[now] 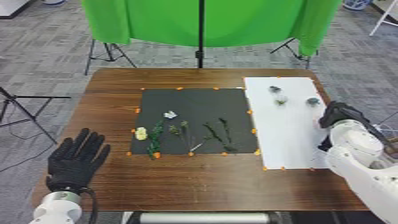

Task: Arrange flowers

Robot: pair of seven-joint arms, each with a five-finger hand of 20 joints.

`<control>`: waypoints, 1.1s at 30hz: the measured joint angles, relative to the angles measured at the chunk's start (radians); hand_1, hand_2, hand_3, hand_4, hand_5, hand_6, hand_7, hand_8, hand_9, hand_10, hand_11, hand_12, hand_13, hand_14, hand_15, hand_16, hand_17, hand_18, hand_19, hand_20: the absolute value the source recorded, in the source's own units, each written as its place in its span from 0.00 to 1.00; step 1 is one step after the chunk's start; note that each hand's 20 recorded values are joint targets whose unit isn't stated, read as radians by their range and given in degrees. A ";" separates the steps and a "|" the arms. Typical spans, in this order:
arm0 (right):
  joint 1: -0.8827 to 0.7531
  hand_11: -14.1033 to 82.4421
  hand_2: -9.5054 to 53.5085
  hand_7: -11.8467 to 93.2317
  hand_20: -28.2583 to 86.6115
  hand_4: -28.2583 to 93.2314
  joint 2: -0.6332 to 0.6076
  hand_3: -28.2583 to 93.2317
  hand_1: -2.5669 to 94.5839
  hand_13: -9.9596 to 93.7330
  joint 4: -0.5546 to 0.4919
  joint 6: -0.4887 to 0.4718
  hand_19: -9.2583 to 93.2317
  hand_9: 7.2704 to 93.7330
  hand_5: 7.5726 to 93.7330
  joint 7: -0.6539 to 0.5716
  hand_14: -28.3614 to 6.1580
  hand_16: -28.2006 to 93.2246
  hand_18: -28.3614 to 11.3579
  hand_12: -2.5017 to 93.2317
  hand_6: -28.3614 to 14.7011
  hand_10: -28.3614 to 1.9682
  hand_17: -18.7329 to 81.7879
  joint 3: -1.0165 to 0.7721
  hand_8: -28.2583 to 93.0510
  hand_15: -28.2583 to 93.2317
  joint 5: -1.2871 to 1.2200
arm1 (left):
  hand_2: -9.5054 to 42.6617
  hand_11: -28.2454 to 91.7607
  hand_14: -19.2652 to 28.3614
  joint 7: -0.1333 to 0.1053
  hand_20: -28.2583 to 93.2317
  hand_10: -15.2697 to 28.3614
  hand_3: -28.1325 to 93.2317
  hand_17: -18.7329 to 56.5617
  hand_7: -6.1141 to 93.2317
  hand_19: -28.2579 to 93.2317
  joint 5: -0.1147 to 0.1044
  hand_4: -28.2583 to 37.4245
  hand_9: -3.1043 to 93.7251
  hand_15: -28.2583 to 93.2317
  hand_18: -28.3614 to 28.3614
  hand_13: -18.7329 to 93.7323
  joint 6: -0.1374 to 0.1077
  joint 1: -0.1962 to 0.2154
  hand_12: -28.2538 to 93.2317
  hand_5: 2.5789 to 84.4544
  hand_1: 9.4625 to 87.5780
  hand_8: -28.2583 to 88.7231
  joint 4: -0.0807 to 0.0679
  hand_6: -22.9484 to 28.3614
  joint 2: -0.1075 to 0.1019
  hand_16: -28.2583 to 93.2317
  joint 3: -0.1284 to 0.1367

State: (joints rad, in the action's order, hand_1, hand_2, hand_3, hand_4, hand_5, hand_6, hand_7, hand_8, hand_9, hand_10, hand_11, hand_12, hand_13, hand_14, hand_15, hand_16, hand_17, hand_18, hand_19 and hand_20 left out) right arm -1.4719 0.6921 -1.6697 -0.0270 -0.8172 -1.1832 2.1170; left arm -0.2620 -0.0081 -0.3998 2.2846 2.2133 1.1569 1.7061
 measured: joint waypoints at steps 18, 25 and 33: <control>0.107 0.23 0.05 0.34 0.50 0.00 0.015 0.77 0.65 0.73 -0.206 0.075 0.81 0.80 0.80 0.224 0.55 0.50 0.19 0.29 0.62 0.55 0.44 0.225 0.27 0.46 0.083 | 0.54 0.46 0.72 0.045 0.36 0.73 0.86 0.19 0.28 0.50 0.001 0.07 0.49 0.59 0.73 0.44 -0.023 0.009 0.34 0.61 0.28 0.16 0.005 0.64 0.003 0.17 0.006; 0.408 0.24 0.04 0.34 0.51 0.00 0.115 0.78 0.65 0.73 -0.116 0.066 0.82 0.79 0.80 0.350 0.55 0.49 0.18 0.28 0.62 0.54 0.44 0.568 0.27 0.47 0.096 | 0.54 0.46 0.72 0.041 0.36 0.73 0.86 0.19 0.28 0.50 0.003 0.07 0.49 0.59 0.73 0.44 -0.021 0.019 0.34 0.61 0.28 0.16 0.007 0.64 -0.003 0.17 0.008; 0.619 0.24 0.04 0.34 0.52 0.00 0.274 0.78 0.64 0.73 -0.025 0.037 0.83 0.79 0.80 0.389 0.54 0.49 0.17 0.27 0.62 0.53 0.44 0.796 0.27 0.48 0.139 | 0.54 0.45 0.72 0.032 0.36 0.73 0.86 0.19 0.28 0.50 0.003 0.07 0.49 0.59 0.73 0.44 -0.019 0.018 0.34 0.61 0.27 0.16 0.007 0.64 -0.008 0.17 0.004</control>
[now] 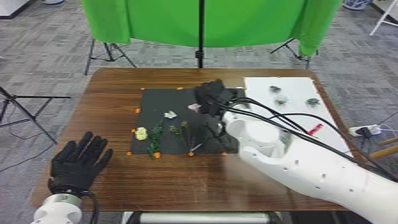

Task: Arrange flowers

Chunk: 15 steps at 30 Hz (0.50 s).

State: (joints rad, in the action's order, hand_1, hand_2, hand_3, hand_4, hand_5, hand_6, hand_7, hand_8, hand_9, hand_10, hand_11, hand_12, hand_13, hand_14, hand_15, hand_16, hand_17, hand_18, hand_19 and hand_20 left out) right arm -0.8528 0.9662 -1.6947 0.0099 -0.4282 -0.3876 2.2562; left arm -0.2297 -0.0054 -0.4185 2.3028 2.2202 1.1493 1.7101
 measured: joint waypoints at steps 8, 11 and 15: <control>0.054 0.25 0.04 0.34 0.52 0.00 0.131 0.78 0.65 0.73 0.088 -0.070 0.83 0.78 0.80 -0.073 0.53 0.49 0.16 0.27 0.62 0.53 0.44 0.049 0.26 0.48 0.002 | 0.54 0.45 0.72 -0.002 0.36 0.73 0.86 0.19 0.28 0.50 -0.002 0.07 0.49 0.59 0.73 0.44 -0.002 -0.010 0.34 0.61 0.27 0.16 -0.001 0.64 -0.007 0.17 -0.001; 0.067 0.25 0.03 0.33 0.52 0.00 0.168 0.78 0.64 0.73 0.150 -0.076 0.83 0.78 0.79 -0.061 0.53 0.49 0.16 0.27 0.62 0.53 0.44 0.065 0.26 0.48 0.014 | 0.54 0.45 0.72 -0.002 0.36 0.73 0.86 0.19 0.28 0.50 -0.002 0.07 0.49 0.59 0.73 0.44 -0.004 -0.024 0.34 0.61 0.27 0.16 -0.009 0.64 -0.009 0.17 -0.011; 0.068 0.25 0.02 0.32 0.52 0.00 0.186 0.78 0.65 0.73 0.185 -0.084 0.83 0.78 0.79 -0.043 0.53 0.49 0.16 0.27 0.62 0.53 0.44 0.075 0.25 0.48 0.022 | 0.54 0.46 0.73 -0.002 0.36 0.73 0.86 0.19 0.28 0.50 -0.002 0.07 0.49 0.59 0.73 0.44 -0.005 -0.038 0.34 0.61 0.27 0.16 -0.011 0.64 -0.010 0.17 -0.011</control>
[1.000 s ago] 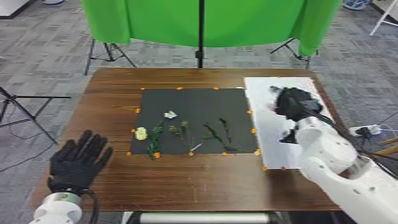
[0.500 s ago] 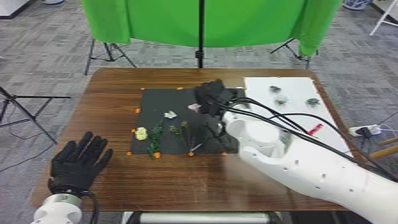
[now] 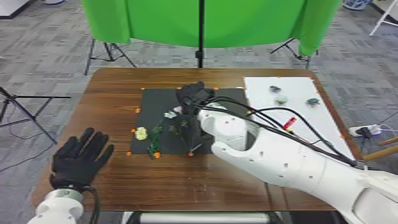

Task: Arrange flowers

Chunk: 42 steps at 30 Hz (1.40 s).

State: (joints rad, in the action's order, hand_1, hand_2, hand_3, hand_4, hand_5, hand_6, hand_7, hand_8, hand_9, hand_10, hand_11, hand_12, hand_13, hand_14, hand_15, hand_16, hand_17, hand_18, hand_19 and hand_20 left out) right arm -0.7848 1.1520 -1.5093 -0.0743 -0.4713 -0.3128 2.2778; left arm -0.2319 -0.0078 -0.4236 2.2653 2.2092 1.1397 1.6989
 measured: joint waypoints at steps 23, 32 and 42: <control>-0.053 0.31 0.00 0.26 0.50 0.00 -0.008 0.83 0.60 0.71 -0.056 -0.014 0.84 0.69 0.65 -0.071 0.52 0.47 0.14 0.18 0.59 0.45 0.44 -0.014 0.14 0.50 -0.020 | 0.54 0.46 0.73 0.000 0.36 0.73 0.86 0.19 0.28 0.50 -0.019 0.07 0.49 0.59 0.73 0.44 -0.017 0.006 0.34 0.62 0.28 0.16 0.003 0.64 0.001 0.17 0.010; -0.199 0.28 0.00 0.25 0.45 0.00 -0.048 0.86 0.56 0.67 -0.183 -0.020 0.80 0.64 0.64 -0.113 0.42 0.38 0.15 0.17 0.57 0.41 0.43 -0.285 0.14 0.47 -0.083 | 0.54 0.46 0.73 0.000 0.36 0.73 0.86 0.19 0.29 0.50 -0.019 0.07 0.49 0.59 0.73 0.44 -0.018 0.000 0.34 0.62 0.28 0.16 0.001 0.64 0.006 0.17 0.010; -0.335 0.25 0.00 0.25 0.43 0.00 -0.251 0.87 0.58 0.56 -0.224 0.026 0.79 0.53 0.59 -0.208 0.39 0.35 0.15 0.15 0.58 0.47 0.43 -0.584 0.14 0.41 -0.091 | 0.54 0.46 0.73 -0.013 0.36 0.73 0.86 0.19 0.28 0.50 -0.018 0.07 0.49 0.59 0.73 0.44 -0.017 0.025 0.34 0.62 0.28 0.16 0.011 0.64 0.013 0.17 0.026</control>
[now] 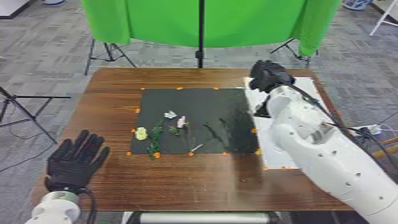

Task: Arrange flowers

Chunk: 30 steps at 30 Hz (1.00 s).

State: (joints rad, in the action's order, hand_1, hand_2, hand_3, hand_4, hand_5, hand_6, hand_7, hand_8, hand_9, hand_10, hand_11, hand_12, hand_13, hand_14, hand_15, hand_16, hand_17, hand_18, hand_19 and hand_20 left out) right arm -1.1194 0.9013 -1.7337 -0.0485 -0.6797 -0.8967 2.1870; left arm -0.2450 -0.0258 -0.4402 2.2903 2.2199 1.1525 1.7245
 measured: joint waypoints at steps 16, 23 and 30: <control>-0.022 0.25 0.00 0.26 0.43 0.00 -0.079 0.83 0.58 0.58 0.180 -0.022 0.77 0.45 0.50 0.006 0.45 0.37 0.19 0.13 0.61 0.56 0.42 -0.013 0.13 0.40 -0.038 | 0.54 0.46 0.73 -0.010 0.36 0.73 0.86 0.19 0.29 0.50 0.000 0.07 0.49 0.59 0.73 0.44 0.000 0.011 0.34 0.61 0.28 0.16 0.003 0.64 -0.001 0.17 -0.006; 0.004 0.20 0.00 0.33 0.49 0.00 -0.045 0.74 0.70 0.76 0.220 -0.080 0.80 0.80 0.75 0.019 0.60 0.54 0.22 0.30 0.67 0.59 0.47 0.020 0.23 0.43 -0.055 | 0.55 0.46 0.73 -0.011 0.36 0.73 0.87 0.19 0.29 0.50 -0.001 0.08 0.49 0.59 0.73 0.44 0.000 0.011 0.34 0.61 0.28 0.16 0.003 0.64 0.000 0.17 -0.009; -0.022 0.23 0.00 0.39 0.53 0.00 -0.051 0.76 0.71 0.78 0.169 -0.014 0.82 0.88 0.79 -0.004 0.61 0.57 0.20 0.42 0.66 0.57 0.47 0.015 0.25 0.48 -0.057 | 0.56 0.46 0.73 -0.010 0.36 0.73 0.86 0.19 0.29 0.50 -0.001 0.08 0.49 0.59 0.73 0.44 0.001 0.012 0.34 0.61 0.28 0.16 0.003 0.64 0.004 0.17 -0.008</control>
State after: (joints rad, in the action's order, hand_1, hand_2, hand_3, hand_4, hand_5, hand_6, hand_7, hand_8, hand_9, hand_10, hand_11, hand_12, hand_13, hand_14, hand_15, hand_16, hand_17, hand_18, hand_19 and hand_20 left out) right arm -1.1416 0.8505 -1.5649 -0.0629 -0.6833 -0.8820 2.1304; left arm -0.2546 -0.0270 -0.4394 2.3023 2.2230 1.1561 1.7162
